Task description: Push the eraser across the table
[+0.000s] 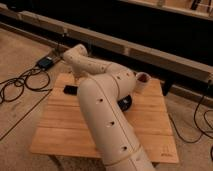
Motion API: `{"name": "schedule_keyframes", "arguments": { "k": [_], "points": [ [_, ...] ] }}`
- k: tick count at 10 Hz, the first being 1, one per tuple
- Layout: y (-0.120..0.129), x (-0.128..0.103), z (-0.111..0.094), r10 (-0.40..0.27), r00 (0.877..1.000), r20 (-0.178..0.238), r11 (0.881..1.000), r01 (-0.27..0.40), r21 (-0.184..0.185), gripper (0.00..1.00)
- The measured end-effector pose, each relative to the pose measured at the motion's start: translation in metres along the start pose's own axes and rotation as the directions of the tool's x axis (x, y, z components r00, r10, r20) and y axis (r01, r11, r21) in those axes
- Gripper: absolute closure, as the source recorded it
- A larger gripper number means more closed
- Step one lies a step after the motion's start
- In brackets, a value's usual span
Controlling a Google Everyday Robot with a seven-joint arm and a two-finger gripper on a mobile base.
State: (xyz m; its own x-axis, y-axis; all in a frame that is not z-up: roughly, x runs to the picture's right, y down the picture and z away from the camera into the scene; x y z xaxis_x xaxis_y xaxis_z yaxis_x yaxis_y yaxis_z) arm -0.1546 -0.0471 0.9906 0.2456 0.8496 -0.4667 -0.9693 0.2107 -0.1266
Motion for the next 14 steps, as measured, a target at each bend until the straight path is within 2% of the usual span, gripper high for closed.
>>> {"name": "schedule_keyframes", "arguments": {
  "k": [5,7,11,14],
  "points": [
    [0.002,-0.015,0.026,0.006,1.000,0.022,0.999,-0.007,0.034,0.35],
    [0.004,-0.016,0.035,0.005,1.000,0.018,0.999,-0.006,0.047,0.35],
    [0.012,-0.009,0.048,-0.033,0.999,-0.018,0.996,0.034,0.084,0.35],
    [0.017,0.000,0.048,-0.057,0.997,-0.044,0.993,0.061,0.104,0.35]
  ]
}}
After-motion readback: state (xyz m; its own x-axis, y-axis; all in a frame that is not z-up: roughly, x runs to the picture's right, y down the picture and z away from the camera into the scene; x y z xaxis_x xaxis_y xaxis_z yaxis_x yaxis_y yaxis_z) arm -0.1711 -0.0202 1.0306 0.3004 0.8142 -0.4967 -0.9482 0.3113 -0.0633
